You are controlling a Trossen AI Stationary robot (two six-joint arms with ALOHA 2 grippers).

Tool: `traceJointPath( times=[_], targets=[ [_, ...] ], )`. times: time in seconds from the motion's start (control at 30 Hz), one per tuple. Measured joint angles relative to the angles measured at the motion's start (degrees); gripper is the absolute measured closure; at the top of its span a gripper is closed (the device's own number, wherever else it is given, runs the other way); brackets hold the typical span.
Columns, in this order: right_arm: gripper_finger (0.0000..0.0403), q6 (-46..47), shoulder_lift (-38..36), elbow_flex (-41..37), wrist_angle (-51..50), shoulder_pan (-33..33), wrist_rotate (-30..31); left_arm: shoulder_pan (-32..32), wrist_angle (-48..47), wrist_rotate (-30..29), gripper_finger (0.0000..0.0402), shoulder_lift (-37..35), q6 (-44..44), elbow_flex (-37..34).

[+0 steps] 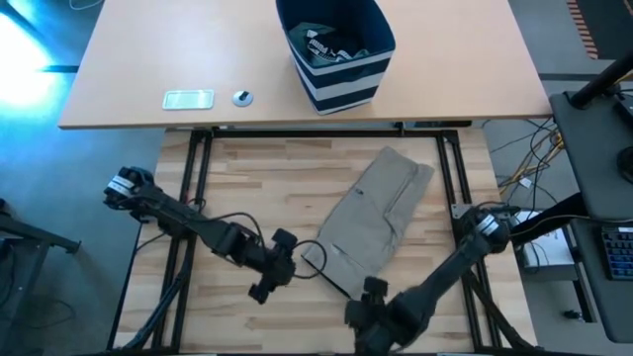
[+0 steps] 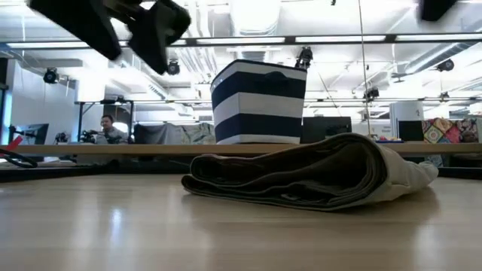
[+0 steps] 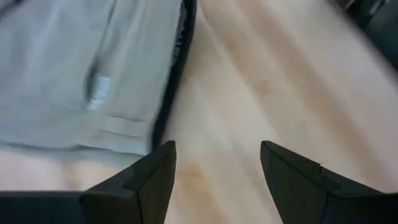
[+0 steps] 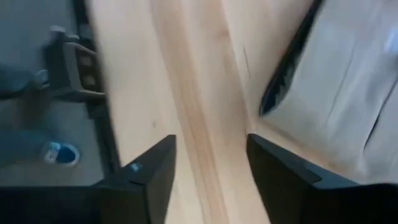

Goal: Fold Laundry from Bin
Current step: Fold the brown shorts

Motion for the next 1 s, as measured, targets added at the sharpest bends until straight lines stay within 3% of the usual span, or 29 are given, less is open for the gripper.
traceJointPath(
  times=[0.13, 0.23, 0.37, 0.47, 0.67, 0.83, 1.0],
  targets=[
    [0.0167, 13.50, 2.68, -0.02, -3.51, 0.19, 1.29, 1.64, 2.02, -4.43, 0.0168, 1.44, 15.94, -2.85],
    [0.0160, 14.82, 5.66, -0.12, -1.06, 0.09, 2.16, 2.46, 4.36, -5.14, 0.0148, 3.99, 21.66, -4.17],
    [0.0163, 13.52, 7.66, 0.84, -0.64, 0.10, 0.54, 4.94, 9.76, -6.34, 0.0124, 7.93, 22.98, -4.26],
    [0.0166, 13.07, 8.44, 1.81, -1.36, 0.10, -1.08, 8.02, 9.52, -4.85, 0.0119, 10.46, 18.26, -2.07],
    [0.0167, 13.05, 8.35, 3.88, -5.39, 0.10, -0.52, 13.24, 6.10, 4.84, 0.0133, 12.21, 1.11, -0.77],
    [0.0170, 13.11, 8.35, 3.85, -6.87, 0.10, 2.70, 12.19, 8.91, 5.37, 0.0144, 12.09, -4.47, -1.94],
    [0.0170, 14.40, 8.35, 3.83, -6.96, 0.08, 3.60, 11.97, 11.74, -0.07, 0.0147, 13.48, -11.52, -2.32]
  ],
)
